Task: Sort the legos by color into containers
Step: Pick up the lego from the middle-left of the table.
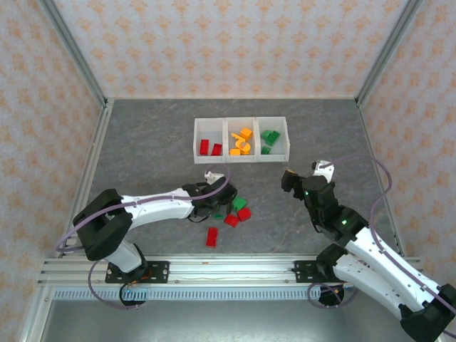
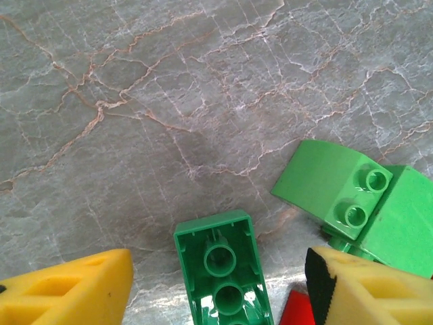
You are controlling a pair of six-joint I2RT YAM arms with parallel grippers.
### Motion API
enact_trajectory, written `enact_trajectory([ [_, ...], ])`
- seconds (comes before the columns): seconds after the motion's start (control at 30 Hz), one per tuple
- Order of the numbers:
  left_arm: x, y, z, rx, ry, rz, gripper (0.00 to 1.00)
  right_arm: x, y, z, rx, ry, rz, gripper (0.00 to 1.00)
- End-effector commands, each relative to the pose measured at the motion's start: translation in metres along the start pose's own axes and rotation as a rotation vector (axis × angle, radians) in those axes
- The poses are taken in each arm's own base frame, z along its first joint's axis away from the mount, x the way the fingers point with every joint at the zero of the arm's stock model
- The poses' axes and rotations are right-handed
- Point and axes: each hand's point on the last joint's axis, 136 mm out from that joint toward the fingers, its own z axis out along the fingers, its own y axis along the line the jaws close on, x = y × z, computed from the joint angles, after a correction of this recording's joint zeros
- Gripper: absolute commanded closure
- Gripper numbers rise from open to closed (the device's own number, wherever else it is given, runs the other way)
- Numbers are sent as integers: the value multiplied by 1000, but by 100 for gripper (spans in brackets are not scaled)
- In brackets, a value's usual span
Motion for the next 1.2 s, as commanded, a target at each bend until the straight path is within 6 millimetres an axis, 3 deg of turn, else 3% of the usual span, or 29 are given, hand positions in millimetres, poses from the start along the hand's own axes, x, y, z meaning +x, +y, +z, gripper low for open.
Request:
enact_trajectory([
  [0.0, 9, 6, 4, -24, 11, -16, 33, -1, -9, -1, 37, -16, 13, 0],
  [0.57, 23, 4, 28, -47, 68, 11, 42, -1, -8, -1, 33, -11, 13, 0],
  [0.83, 19, 12, 35, -106, 32, -43, 57, -1, -9, -1, 36, -13, 14, 0],
  [1.03, -5, 4, 19, -74, -51, -88, 71, -1, -9, -1, 36, -14, 14, 0],
  [1.17, -36, -7, -4, -24, -152, -121, 72, -1, -9, -1, 37, -15, 16, 0],
])
